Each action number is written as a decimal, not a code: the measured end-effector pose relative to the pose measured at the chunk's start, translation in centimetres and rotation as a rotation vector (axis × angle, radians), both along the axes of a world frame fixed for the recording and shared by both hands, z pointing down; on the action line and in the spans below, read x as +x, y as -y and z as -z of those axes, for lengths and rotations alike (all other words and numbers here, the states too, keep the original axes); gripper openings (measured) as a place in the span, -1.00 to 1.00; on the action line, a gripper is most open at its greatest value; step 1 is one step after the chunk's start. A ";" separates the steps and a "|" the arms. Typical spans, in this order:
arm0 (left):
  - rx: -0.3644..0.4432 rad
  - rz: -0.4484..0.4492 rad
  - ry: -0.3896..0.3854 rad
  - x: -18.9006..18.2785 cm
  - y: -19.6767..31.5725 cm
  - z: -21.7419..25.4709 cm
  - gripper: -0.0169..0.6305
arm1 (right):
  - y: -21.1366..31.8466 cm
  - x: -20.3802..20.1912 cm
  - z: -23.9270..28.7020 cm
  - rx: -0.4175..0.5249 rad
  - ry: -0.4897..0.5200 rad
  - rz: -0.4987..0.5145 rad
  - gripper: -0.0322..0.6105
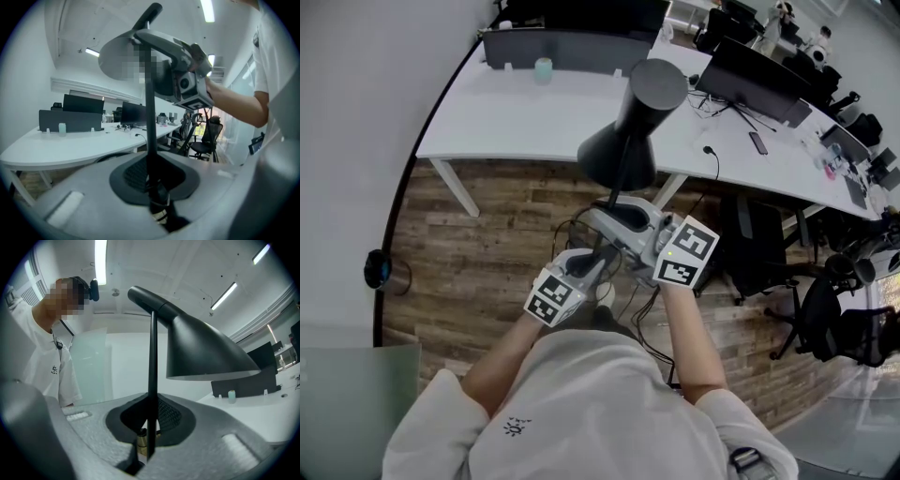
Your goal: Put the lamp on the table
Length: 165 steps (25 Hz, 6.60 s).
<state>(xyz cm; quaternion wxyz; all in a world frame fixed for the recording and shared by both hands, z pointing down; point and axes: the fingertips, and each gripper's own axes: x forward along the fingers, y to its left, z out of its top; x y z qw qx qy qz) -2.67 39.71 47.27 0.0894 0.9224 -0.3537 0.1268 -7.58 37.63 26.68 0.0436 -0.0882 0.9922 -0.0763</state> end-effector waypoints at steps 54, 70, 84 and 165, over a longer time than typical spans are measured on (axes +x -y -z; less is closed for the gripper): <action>-0.074 0.087 0.037 10.6 29.6 -2.0 -0.84 | 29.9 9.9 -1.8 -0.019 -0.002 0.096 -0.82; -0.095 0.063 0.028 10.5 32.6 -2.4 -0.84 | 33.3 9.4 -2.5 -0.032 -0.019 0.080 -0.82; -0.094 0.011 0.031 7.9 39.5 -2.6 -0.84 | 40.3 6.8 -2.7 -0.032 -0.023 0.033 -0.82; -0.126 -0.393 0.146 12.6 75.5 -12.8 -0.85 | 78.7 15.5 -13.2 -0.118 -0.089 -0.498 -0.83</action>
